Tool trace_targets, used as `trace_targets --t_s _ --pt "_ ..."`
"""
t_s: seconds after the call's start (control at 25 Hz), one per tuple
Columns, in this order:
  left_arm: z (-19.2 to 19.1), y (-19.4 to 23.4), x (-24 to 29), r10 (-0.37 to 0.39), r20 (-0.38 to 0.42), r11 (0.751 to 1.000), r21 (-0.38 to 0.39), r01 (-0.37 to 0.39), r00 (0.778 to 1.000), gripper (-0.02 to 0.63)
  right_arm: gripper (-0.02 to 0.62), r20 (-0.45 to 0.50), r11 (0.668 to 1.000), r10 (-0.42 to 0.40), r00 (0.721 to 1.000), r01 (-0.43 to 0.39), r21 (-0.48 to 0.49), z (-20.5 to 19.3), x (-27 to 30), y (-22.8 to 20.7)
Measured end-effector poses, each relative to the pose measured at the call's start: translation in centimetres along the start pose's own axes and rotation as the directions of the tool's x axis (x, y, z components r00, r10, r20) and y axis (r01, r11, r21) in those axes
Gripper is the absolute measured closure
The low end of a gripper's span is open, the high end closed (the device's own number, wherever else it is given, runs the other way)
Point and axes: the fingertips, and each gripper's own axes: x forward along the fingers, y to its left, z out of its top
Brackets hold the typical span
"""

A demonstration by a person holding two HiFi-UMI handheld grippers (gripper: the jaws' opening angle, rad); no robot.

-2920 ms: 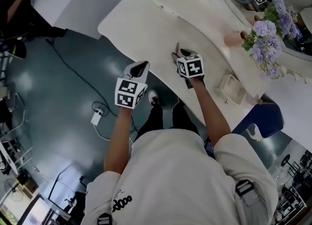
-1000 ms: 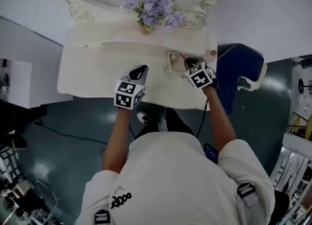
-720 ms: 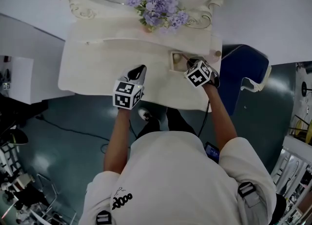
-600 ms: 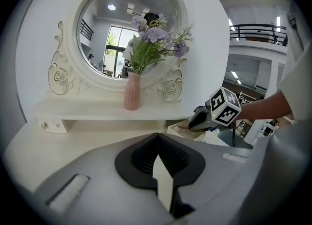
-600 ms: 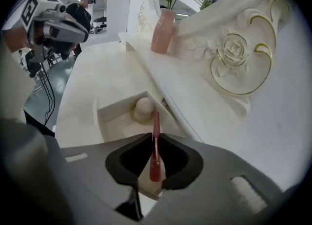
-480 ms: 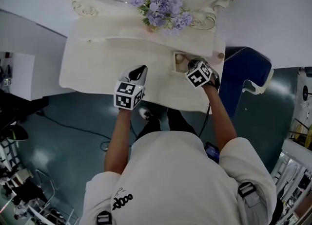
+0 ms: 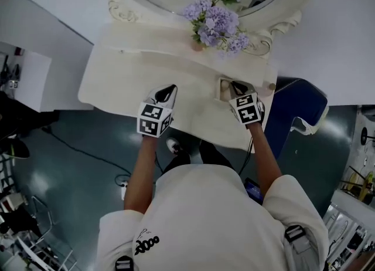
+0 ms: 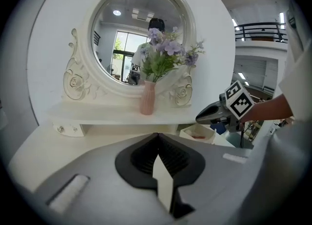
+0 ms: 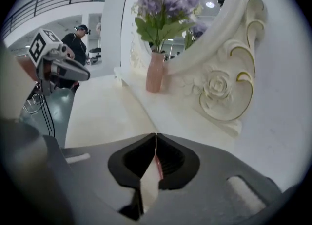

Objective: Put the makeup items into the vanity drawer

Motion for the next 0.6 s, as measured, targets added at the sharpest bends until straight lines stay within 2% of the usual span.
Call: trace_targets --t_s 0.04,0.28,0.4,0.6 --pt "0.3 0.8 -0.4 0.017 0.01 1.0 -0.002 -0.017 1.0 0.589 0.594 0.043 1.0 0.003 0.999 -0.003 0.006 1.4 -0.2 0.3" --pt "3.1 5.6 -3.7 0.12 0.077 0.993 -0.002 -0.12 0.99 0.589 0.592 0.231 0.998 0.066 0.971 -0.06 -0.033 10.9 -1.1 3.1" --pt "5.0 7.6 -5.8 0.167 0.112 0.985 0.024 -0.171 0.98 0.589 0.594 0.326 0.991 0.122 0.937 -0.096 -0.094 16.0 -2.3 4.7" --pt "9.0 10.1 -10.2 0.23 0.181 0.963 0.099 -0.251 0.956 0.589 0.594 0.459 0.976 0.201 0.865 -0.14 -0.164 23.1 -5.1 7.2"
